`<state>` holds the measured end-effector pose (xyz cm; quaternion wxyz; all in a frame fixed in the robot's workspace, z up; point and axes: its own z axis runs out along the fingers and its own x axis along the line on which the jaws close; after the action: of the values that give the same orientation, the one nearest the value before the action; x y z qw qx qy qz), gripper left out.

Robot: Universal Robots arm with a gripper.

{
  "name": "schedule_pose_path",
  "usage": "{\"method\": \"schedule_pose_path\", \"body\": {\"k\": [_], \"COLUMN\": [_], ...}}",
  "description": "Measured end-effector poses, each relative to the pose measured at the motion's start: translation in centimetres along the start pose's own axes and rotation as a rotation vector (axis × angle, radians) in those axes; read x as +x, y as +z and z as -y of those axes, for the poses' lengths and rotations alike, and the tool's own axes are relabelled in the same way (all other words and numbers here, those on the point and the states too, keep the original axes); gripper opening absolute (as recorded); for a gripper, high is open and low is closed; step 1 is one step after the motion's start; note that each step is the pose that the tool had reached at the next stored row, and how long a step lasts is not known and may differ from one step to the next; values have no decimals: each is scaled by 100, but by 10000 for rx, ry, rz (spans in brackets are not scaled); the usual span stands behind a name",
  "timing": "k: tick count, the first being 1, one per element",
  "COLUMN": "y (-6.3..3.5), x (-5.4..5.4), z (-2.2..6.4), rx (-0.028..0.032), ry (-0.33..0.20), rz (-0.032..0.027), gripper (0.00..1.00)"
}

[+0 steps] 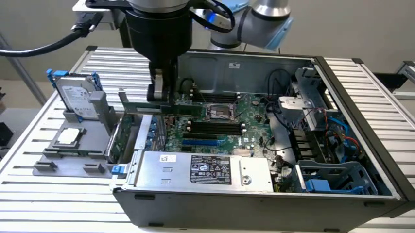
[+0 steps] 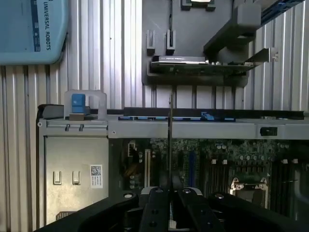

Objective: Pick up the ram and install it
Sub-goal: 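Insert the ram into the slot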

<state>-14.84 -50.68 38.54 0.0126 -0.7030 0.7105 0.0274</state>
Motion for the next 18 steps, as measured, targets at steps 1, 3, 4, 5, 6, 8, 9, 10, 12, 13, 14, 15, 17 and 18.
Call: {"method": "schedule_pose_path", "body": {"k": [1, 3, 4, 5, 6, 8, 9, 10, 12, 13, 14, 15, 17, 18], "y": [-1, -3, -4, -5, -6, -8, -8, -7, -4, 0, 5, 10, 22, 30], "x": [-1, -1, -2, -2, -3, -4, -4, -5, -7, -9, -12, -19, -52, -80], "z": [49, 138, 183, 231, 276, 365, 410, 457, 546, 592, 641, 683, 766, 802], "rx": [-1, 0, 1, -1, -1, -2, -2, -1, -1, -1, -1, -2, -2, -2], "ry": [-1, -1, 0, -2, -2, -1, -2, -2, -1, -3, -3, -2, -2, -3], "rz": [6, 20, 28, 38, 48, 61, 62, 64, 66, 66, 66, 66, 65, 65], "gripper": [0, 0, 0, 0, 0, 0, 0, 0, 0, 0, 0, 0, 0, 0]}}
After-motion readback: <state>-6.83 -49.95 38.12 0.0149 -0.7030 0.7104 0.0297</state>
